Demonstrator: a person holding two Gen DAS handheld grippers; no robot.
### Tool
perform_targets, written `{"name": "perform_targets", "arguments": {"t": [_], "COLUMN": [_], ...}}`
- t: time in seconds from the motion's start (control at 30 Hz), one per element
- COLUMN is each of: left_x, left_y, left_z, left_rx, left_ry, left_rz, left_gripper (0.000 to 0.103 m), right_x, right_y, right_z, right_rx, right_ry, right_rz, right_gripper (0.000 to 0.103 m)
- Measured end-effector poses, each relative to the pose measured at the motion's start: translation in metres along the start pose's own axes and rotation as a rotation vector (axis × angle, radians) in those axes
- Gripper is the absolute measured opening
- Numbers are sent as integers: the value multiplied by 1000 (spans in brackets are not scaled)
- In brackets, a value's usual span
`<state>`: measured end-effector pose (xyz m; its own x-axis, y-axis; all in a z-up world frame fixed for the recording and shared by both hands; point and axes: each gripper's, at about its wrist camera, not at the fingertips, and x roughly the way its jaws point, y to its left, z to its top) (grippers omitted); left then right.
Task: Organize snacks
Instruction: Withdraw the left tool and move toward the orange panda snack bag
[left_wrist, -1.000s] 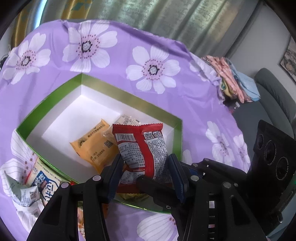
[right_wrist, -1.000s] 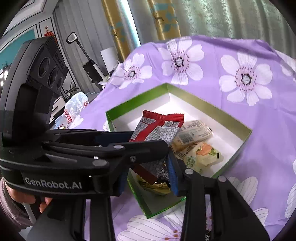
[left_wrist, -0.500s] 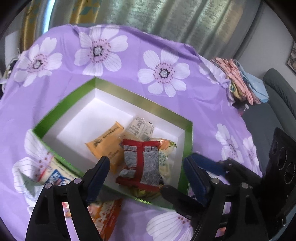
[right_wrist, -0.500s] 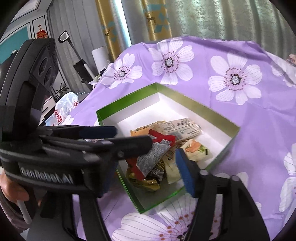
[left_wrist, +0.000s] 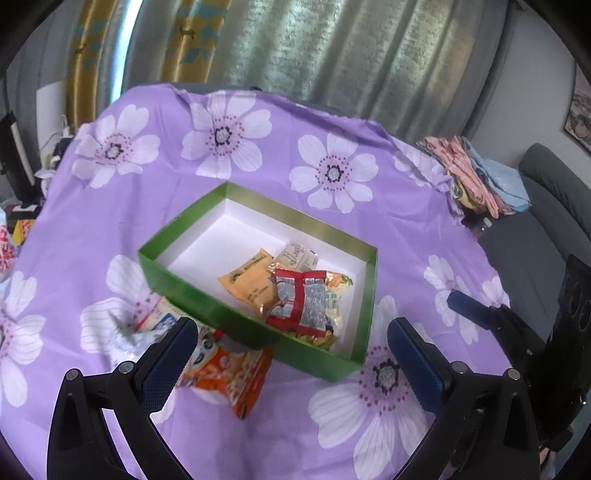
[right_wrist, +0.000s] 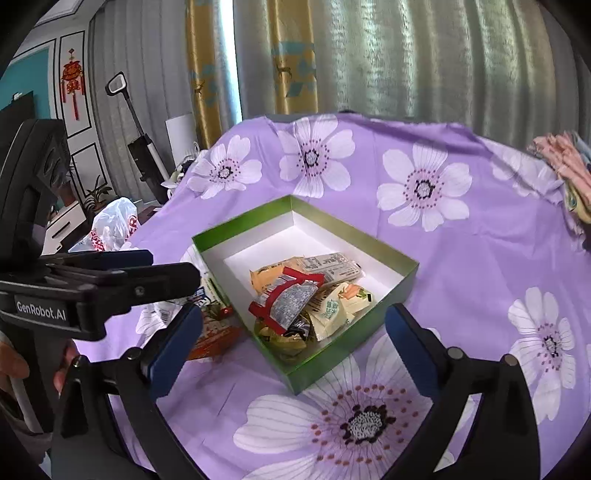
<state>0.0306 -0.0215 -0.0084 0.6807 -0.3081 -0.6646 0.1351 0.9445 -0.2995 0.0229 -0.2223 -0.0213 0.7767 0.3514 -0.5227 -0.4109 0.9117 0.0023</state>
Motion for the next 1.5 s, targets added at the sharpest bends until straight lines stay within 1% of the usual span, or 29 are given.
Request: {"name": "perform_targets", "arguments": {"t": [0.17, 0.27, 0.5, 0.67, 1.0, 1.23, 1.5], "left_x": [-26, -39, -55, -59, -54, -47, -35], "left_y": [3, 9, 22, 29, 49, 63, 82], "left_z": [-11, -17, -31, -41, -59, -64, -70], "left_rx": [-9, -31, -76, -97, -141, -171, -206], "left_ry": [-29, -37, -39, -31, 4, 20, 40], "left_rz": [10, 8, 19, 20, 30, 31, 38], "left_gripper": [102, 102, 102, 102, 102, 102, 102], "right_x": [-23, -33, -49, -54, -45, -30, -7], "right_y": [11, 16, 31, 41, 59, 72, 78], "right_z": [-2, -2, -6, -9, -17, -19, -24], "right_rx": [-6, -11, -35, -49, -88, -108, -107], "right_ry": [-26, -37, -46, -41, -2, 33, 81], "right_rz": [11, 17, 22, 23, 38, 59, 82], "right_gripper": [102, 102, 102, 102, 102, 102, 102]}}
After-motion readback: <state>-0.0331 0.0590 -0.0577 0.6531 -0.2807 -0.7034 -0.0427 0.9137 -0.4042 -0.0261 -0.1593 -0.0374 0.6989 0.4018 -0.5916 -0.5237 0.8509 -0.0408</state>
